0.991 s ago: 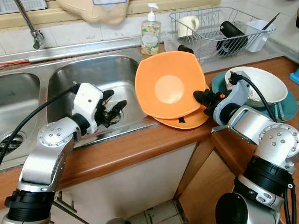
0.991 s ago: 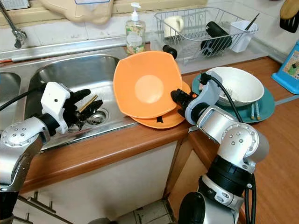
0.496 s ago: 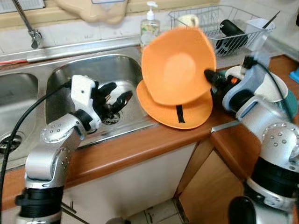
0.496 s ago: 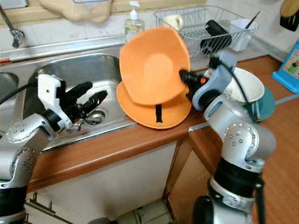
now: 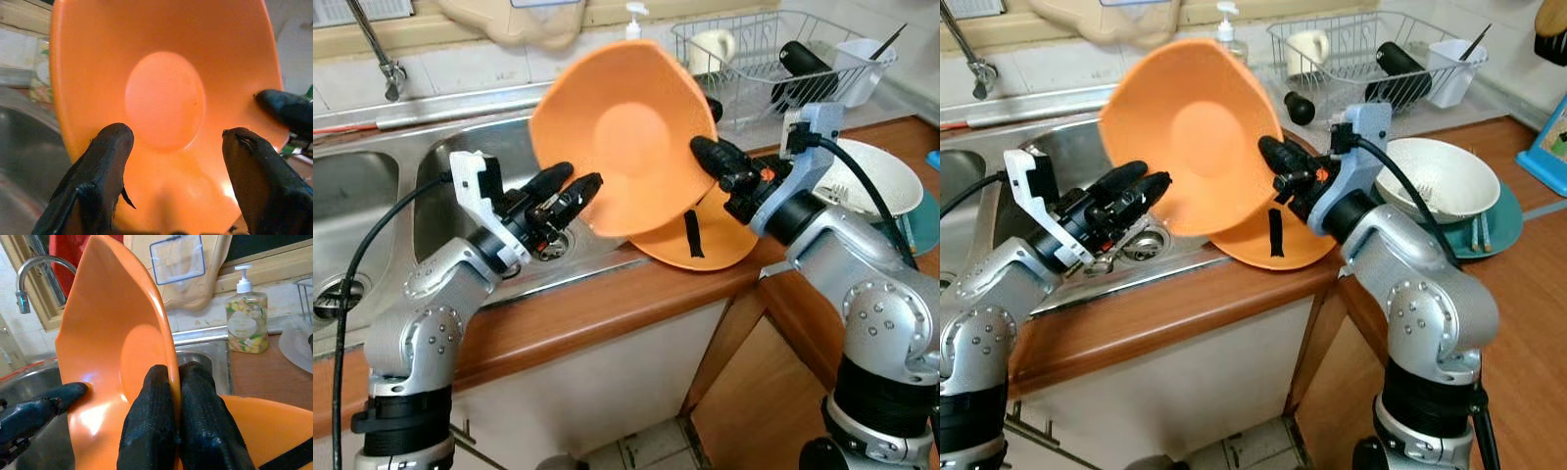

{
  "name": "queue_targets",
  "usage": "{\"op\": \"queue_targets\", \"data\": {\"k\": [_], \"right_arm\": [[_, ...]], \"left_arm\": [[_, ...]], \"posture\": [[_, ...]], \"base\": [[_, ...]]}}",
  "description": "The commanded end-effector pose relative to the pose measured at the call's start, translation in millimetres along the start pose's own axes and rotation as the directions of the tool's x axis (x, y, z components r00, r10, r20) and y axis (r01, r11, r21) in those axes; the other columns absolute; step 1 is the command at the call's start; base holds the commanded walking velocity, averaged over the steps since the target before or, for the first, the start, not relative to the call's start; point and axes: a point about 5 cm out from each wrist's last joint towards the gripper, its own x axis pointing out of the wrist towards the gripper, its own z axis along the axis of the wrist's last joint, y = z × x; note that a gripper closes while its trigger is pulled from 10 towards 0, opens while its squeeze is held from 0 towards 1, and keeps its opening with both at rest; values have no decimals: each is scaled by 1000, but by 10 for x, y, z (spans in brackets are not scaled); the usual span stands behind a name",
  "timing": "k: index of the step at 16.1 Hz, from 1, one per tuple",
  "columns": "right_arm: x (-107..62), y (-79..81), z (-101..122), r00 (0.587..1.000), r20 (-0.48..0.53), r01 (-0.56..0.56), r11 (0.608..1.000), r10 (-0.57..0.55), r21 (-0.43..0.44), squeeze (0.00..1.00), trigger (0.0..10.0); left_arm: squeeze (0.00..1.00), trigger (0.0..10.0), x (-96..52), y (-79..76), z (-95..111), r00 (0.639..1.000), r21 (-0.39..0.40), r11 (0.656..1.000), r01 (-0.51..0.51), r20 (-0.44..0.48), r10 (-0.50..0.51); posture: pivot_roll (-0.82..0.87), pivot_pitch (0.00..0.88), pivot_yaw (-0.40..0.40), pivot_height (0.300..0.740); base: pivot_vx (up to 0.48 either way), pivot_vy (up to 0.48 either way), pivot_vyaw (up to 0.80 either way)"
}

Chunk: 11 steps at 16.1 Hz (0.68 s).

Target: Kitchen organization

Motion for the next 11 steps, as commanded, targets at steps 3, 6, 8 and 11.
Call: {"op": "queue_targets", "data": {"k": [3, 6, 8, 11], "right_arm": [[-40, 94, 105, 993, 101, -67, 998, 64, 19, 0, 0], [-54, 36, 82, 994, 110, -27, 998, 20, 58, 0, 0], [-50, 43, 98, 992, 120, -40, 996, 30, 79, 0, 0], [-50, 54, 101, 992, 121, -52, 995, 41, 89, 0, 0]], "left_arm": [[0, 1412, 19, 62, 16, 1000, -20, 1000, -15, 8, 15], [0, 0, 13, 64, 6, 999, -70, 997, -14, 37, 17], [0, 0, -16, 103, -57, 999, -73, 996, -49, 20, 50], [0, 0, -28, 109, -66, 998, -77, 995, -58, 22, 60]], "posture": [[-66, 0, 68, 740], [-66, 0, 62, 740], [-69, 0, 58, 740], [-65, 0, 53, 740]], "base": [[0, 0, 0], [0, 0, 0], [0, 0, 0], [0, 0, 0]]}}
